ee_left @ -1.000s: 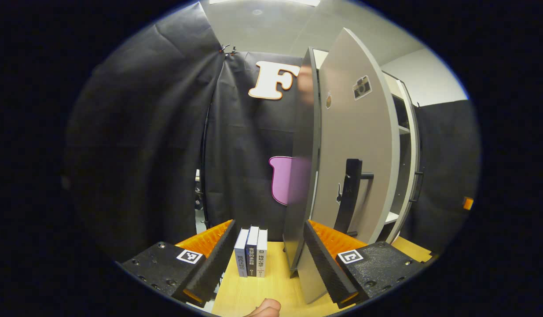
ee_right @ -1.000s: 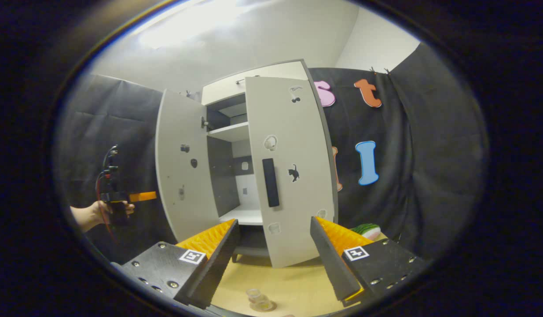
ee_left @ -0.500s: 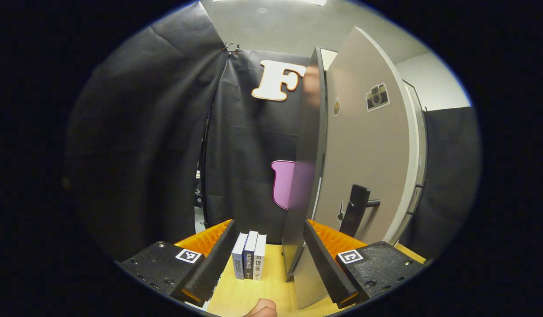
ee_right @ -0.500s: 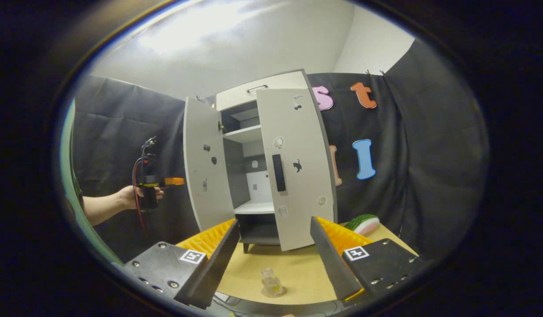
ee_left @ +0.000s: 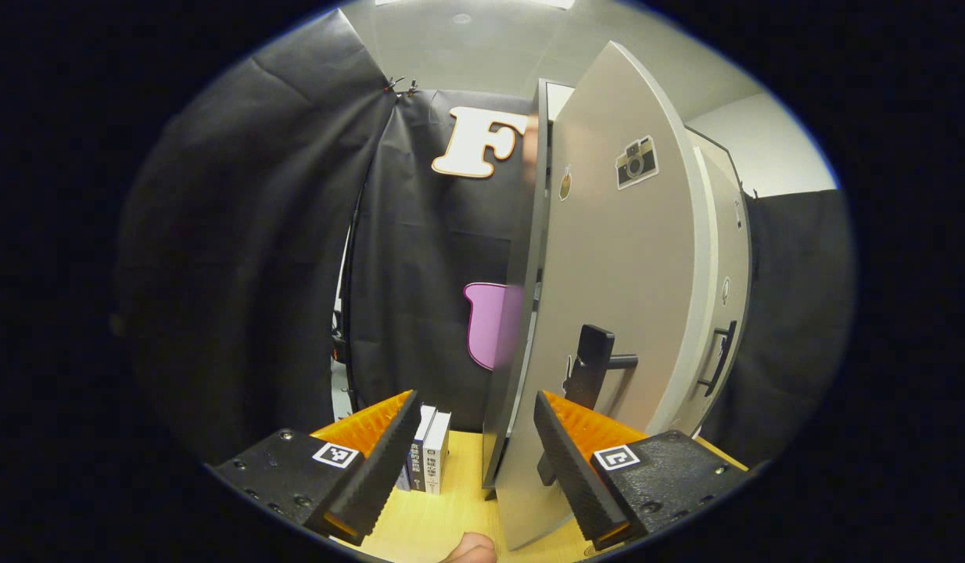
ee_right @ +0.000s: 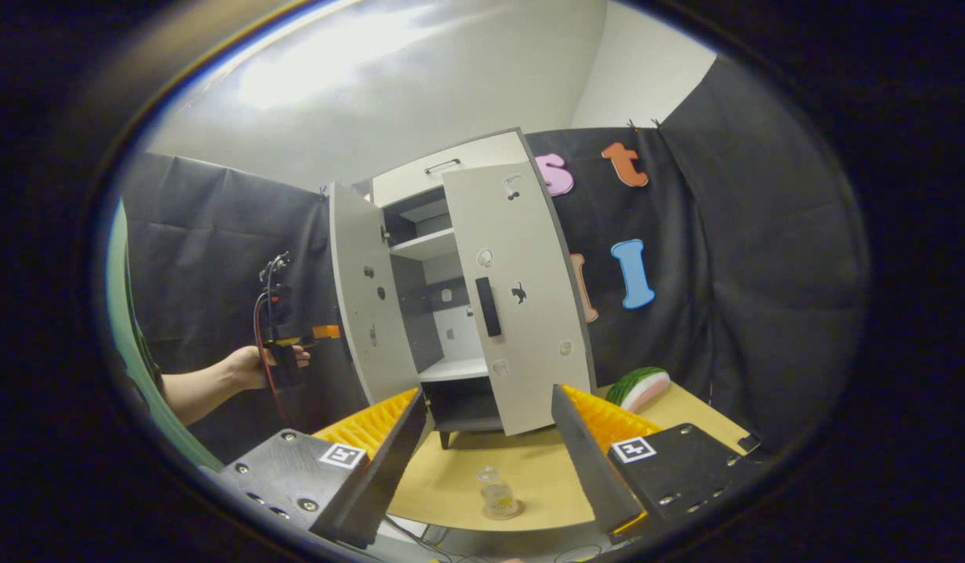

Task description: Grasp the bottle in the cabinet with the left hand and place it on the coaster, then close the right door with the right hand and the left door with the left hand.

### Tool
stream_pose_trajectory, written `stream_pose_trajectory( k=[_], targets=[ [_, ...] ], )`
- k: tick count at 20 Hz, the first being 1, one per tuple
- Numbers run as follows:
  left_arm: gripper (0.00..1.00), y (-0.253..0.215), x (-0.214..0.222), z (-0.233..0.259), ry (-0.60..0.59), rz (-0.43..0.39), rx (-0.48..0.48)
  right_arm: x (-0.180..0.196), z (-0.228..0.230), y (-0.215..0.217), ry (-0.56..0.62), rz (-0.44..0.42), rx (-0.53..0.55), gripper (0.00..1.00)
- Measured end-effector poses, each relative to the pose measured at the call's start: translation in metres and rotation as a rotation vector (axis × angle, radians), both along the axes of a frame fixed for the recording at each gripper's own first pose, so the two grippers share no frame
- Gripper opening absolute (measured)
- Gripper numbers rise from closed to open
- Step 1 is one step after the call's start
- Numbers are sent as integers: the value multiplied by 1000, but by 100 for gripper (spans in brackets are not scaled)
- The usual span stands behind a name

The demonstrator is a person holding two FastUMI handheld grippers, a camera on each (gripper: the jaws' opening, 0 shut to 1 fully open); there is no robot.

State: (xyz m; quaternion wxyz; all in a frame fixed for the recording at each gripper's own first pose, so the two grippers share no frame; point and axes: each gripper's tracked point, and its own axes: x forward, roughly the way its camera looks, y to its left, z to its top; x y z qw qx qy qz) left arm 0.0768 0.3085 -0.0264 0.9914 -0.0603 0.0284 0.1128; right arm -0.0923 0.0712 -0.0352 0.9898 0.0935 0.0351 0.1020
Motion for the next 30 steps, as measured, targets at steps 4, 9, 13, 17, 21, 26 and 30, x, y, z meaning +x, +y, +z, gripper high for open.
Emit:
stream_pose_trajectory(
  k=[4, 9, 13, 17, 21, 26, 30],
  targets=[
    [94, -19, -4, 0, 22, 2, 17, 5, 5, -5, -11, -13, -4, 99],
    [94, -43, 4, 3, 31, -6, 47, 8, 1, -19, -16, -61, -86, 98],
    [94, -52, 5, 4, 12, 29, 54, 7, 1, -20, -20, -58, -106, 98],
    [94, -56, 5, 3, 4, 36, 69, 3, -4, -30, -9, -66, -124, 98],
    [94, -65, 11, 4, 2, 19, 49, 8, -5, -42, -21, -80, -151, 99],
    [94, -88, 25, -14, 42, -4, 10, 9, -8, -66, -35, -113, -217, 98],
    [94, -101, 42, -28, 57, -18, 1, 9, -16, -91, -16, -184, -221, 99]
  ],
)
